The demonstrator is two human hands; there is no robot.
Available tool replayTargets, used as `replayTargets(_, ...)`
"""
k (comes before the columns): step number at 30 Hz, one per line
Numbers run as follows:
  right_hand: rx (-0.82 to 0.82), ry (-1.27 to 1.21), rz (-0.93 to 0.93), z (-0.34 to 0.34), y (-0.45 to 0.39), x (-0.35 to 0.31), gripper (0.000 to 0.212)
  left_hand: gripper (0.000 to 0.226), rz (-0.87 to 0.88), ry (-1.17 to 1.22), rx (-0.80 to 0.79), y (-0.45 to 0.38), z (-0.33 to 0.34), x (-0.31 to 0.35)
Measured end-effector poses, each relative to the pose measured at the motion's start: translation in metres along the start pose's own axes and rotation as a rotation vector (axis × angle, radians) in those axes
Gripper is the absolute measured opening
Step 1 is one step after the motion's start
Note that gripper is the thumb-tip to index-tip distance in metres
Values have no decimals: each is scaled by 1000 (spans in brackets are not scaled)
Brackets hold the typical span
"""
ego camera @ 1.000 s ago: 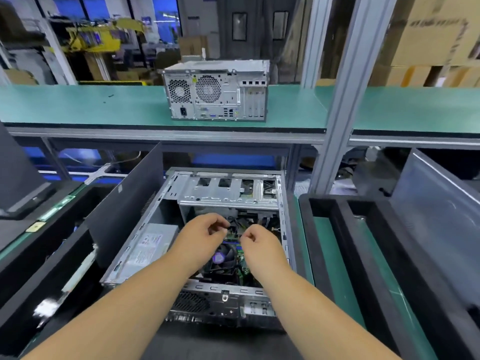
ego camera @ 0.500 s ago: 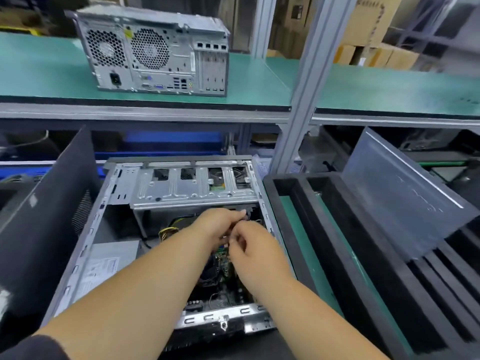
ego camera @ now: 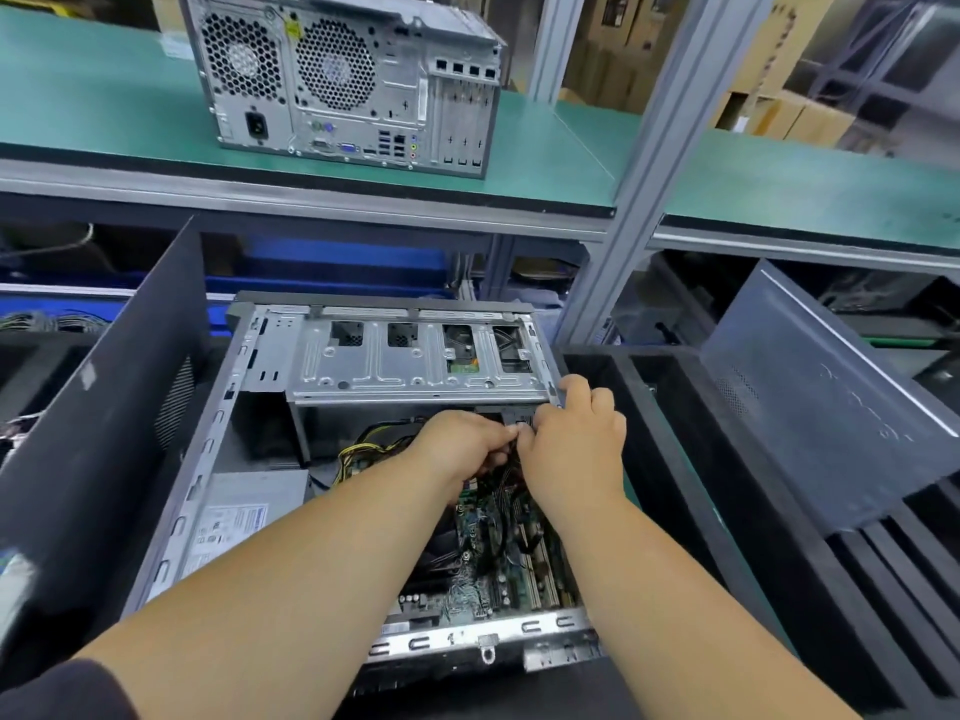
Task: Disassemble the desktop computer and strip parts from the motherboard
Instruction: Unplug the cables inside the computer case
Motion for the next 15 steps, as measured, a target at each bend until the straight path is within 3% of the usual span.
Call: replayTargets(15,-23,-19,2,3,-2,1,33,20,42,-92,58,5,-2,3)
Point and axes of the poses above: each hand's wrist, its own y-axis away from the middle knuckle, its own z-axis out of the palm, x = y × z, the point moved 4 cm from there along -y, towards the middle knuckle, and after that the axes turned 6 degrees about -y, right-handed, at the moved point
